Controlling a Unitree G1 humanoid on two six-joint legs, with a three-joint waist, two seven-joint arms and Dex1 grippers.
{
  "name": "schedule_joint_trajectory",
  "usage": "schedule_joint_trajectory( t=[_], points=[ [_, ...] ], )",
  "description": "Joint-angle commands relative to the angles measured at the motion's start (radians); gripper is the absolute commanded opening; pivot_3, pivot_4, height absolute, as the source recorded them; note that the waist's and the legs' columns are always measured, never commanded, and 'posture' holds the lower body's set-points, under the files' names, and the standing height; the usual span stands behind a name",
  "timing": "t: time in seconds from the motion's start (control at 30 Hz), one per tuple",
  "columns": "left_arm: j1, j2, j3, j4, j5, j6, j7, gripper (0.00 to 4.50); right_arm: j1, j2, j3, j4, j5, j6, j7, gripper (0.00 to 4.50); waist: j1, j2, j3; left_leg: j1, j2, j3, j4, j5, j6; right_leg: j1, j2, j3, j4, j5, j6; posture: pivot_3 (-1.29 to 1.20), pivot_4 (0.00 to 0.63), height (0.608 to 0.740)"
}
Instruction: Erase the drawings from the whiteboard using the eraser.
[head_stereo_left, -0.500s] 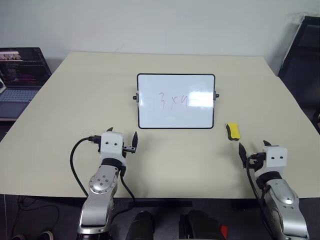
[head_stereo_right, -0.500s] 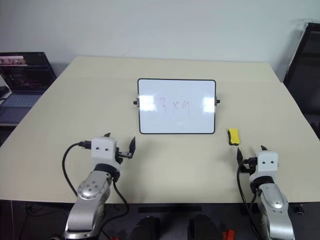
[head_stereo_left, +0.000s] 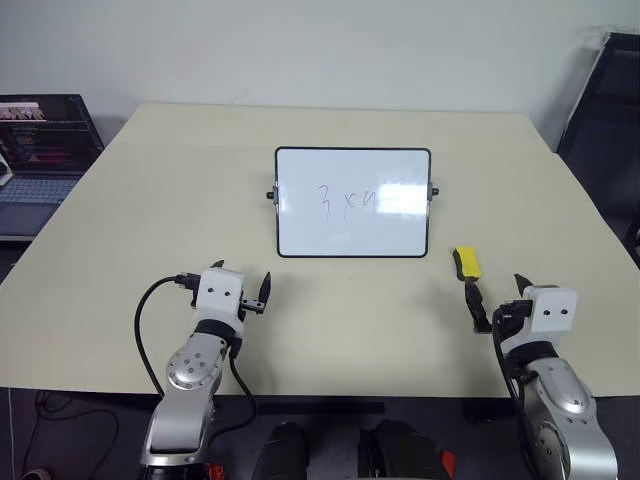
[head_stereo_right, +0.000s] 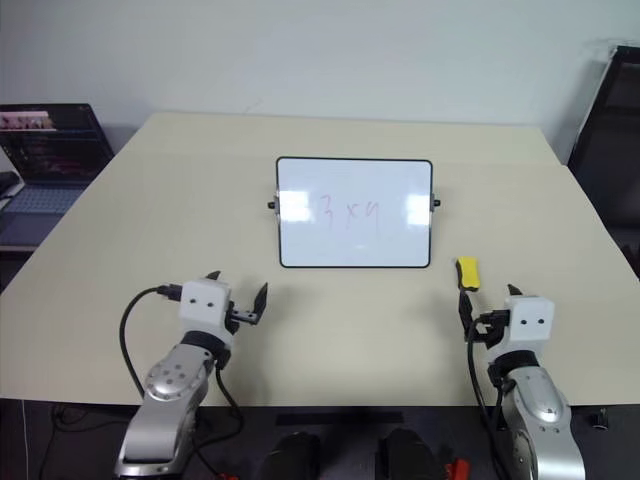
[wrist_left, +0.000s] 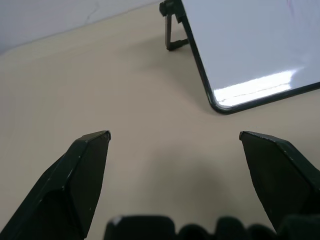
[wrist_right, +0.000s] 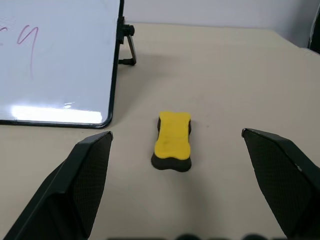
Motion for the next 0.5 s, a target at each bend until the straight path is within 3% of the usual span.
schedule_joint_trajectory(
  t=[0.03,0.13,0.3,0.5],
  points=[
    [-0.018,0.053,0.053,0.005,-0.051,-0.069,-0.068,4.50,-0.001,0.019,0.064,-0.060,-0.001,0.019,-0.003,4.46,-0.001,0.000,0.000,0.000,0.000,0.000,0.000,0.000,0.000,0.000,0.000,0.000,0.000,0.000,0.000,0.00,0.150,0.740],
    [-0.011,0.109,0.081,-0.004,-0.116,-0.076,-0.159,4.50,-0.010,0.061,0.118,-0.106,-0.005,0.057,-0.038,4.46,-0.002,0.000,0.000,0.000,0.001,0.000,-0.001,0.000,0.000,-0.002,0.000,0.001,0.001,0.000,-0.001,0.00,0.150,0.740],
    [-0.119,0.150,0.060,0.041,-0.157,-0.077,-0.237,4.50,-0.072,0.070,0.101,-0.140,0.000,0.149,-0.072,4.46,0.006,-0.001,0.000,-0.001,-0.001,-0.001,0.000,0.000,0.000,-0.002,0.000,0.001,0.000,0.000,0.000,0.00,0.150,0.740],
    [-0.327,0.208,-0.073,0.094,-0.270,-0.075,-0.537,4.50,-0.191,0.018,0.001,-0.201,0.020,0.258,-0.097,4.46,0.002,-0.001,0.000,-0.002,-0.001,0.001,0.000,0.000,0.000,-0.002,0.000,0.000,0.000,0.000,0.000,0.00,0.150,0.740]
  ],
)
